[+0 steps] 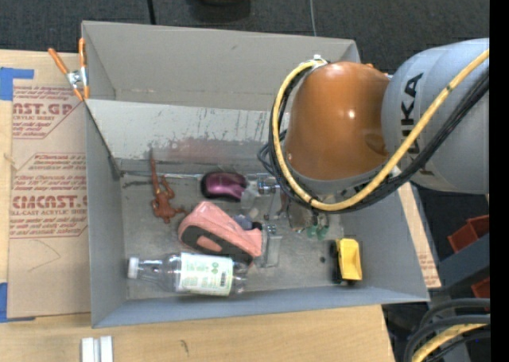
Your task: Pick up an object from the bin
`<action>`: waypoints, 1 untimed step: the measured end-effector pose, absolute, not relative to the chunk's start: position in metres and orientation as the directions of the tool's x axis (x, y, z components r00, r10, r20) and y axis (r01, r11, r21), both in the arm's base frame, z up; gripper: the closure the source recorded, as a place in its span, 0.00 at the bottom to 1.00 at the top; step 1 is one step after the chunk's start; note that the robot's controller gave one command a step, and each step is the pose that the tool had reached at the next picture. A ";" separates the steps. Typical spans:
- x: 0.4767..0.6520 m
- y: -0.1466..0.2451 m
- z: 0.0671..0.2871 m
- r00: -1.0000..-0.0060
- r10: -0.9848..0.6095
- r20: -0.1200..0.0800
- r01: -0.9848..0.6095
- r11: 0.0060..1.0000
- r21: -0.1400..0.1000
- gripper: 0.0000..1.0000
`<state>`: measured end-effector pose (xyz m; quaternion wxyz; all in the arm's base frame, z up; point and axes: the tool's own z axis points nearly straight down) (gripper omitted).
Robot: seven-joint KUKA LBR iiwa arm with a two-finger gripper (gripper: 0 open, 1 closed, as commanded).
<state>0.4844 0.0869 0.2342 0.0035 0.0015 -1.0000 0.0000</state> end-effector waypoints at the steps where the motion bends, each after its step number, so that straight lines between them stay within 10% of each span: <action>1: 0.486 0.086 0.238 -1.000 -0.001 -0.001 -0.001 1.000 0.001 0.00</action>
Offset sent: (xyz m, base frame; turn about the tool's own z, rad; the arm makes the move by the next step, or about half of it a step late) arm 0.0037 -0.0019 -0.0721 -0.1282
